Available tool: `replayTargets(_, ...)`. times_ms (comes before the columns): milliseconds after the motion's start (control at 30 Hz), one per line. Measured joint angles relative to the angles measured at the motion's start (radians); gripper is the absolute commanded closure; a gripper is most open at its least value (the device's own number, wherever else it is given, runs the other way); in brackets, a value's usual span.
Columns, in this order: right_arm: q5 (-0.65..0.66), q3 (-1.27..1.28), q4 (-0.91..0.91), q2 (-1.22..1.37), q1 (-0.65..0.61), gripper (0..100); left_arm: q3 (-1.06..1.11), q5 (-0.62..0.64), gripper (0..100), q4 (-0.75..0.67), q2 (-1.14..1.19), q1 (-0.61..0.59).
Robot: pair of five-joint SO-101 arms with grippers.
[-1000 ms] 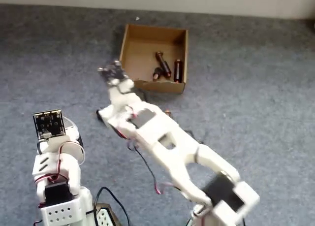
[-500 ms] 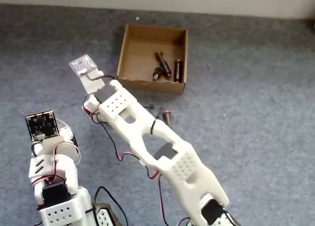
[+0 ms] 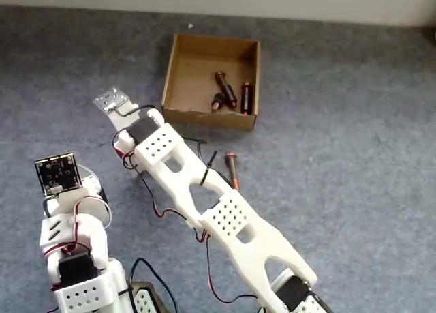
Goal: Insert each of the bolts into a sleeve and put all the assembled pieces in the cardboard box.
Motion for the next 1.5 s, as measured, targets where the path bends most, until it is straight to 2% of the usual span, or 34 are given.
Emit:
replayTargets(67,0.000,-0.026,0.005,0.026,0.000,90.3,0.000,0.000,99,0.000,0.000,0.000)
replayTargets(167,0.000,-0.054,0.009,0.048,0.005,99.8,0.000,0.000,99,0.000,0.000,0.000)
replayTargets(400,0.000,-0.063,0.037,0.046,0.015,99.5,0.000,0.000,99,0.000,0.000,0.000)
replayTargets(567,0.000,-0.103,0.152,0.003,0.012,99.5,0.000,0.000,99,0.000,0.000,0.000)
replayTargets(733,0.000,-0.221,0.172,-0.064,0.017,99.5,0.000,0.000,99,-0.025,0.000,0.000)
replayTargets(867,0.000,-0.218,0.173,-0.117,0.040,99.5,0.000,0.000,99,-0.026,0.000,0.000)
replayTargets(1133,-0.026,0.083,0.175,-0.419,0.069,99.5,0.000,0.000,99,-0.028,0.000,0.000)
replayTargets(1500,-0.051,0.756,0.175,-1.043,0.130,99.5,0.000,0.000,99,-0.028,0.000,0.000)
